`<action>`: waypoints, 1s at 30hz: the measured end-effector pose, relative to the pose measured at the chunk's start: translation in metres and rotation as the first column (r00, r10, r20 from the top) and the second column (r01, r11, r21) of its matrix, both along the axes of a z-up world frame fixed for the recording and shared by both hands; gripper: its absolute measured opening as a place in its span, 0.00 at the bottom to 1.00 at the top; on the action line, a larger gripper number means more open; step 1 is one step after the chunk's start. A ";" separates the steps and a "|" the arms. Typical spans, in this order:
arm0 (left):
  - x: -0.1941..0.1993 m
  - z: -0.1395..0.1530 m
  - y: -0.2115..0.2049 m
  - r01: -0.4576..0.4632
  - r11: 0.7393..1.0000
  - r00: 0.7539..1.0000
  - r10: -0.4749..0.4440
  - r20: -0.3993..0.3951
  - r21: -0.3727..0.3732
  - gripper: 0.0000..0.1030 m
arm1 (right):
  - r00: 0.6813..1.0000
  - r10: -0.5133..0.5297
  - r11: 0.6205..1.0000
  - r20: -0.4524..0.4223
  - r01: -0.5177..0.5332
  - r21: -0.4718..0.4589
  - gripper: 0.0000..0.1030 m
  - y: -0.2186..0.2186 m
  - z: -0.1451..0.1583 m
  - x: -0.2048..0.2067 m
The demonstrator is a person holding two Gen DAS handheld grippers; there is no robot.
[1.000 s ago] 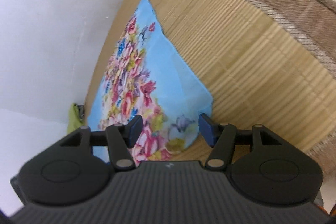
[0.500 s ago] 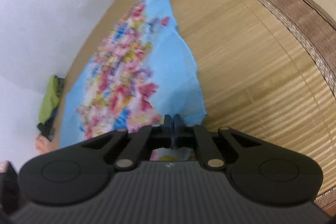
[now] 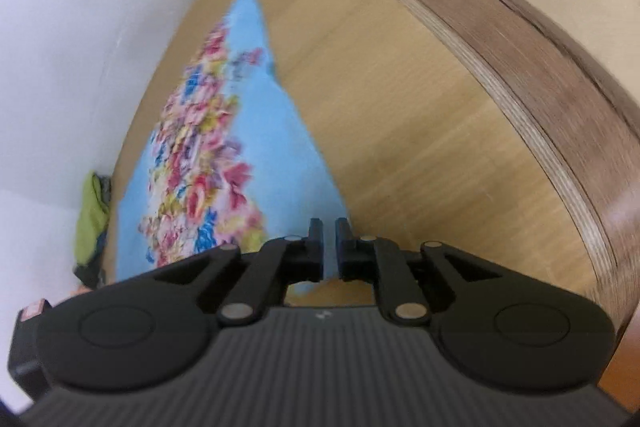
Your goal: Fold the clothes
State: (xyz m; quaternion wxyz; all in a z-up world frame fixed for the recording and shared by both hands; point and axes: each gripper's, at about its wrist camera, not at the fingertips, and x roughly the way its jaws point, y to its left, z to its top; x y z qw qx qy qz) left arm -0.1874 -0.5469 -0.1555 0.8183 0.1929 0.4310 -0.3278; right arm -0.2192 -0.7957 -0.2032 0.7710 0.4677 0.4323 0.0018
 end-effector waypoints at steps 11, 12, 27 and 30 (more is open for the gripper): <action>0.042 0.008 0.018 -0.194 0.975 0.976 0.180 -0.125 -0.113 0.46 | 0.997 -0.032 0.994 0.067 0.025 0.105 0.43 0.002 -0.006 -0.024; 0.045 0.008 0.020 -0.204 0.971 0.972 0.187 -0.139 -0.121 0.45 | 0.996 -0.026 0.995 0.081 0.018 0.095 0.49 0.004 -0.003 -0.024; 0.029 0.007 0.027 -0.022 0.990 0.993 0.006 -0.120 -0.137 0.51 | 0.985 0.078 0.996 0.153 -0.083 0.026 0.64 0.036 -0.004 0.059; 0.020 0.012 0.024 0.030 0.987 0.996 -0.043 -0.083 -0.159 0.57 | 0.980 0.132 0.991 0.152 -0.133 -0.005 0.56 0.038 0.003 0.075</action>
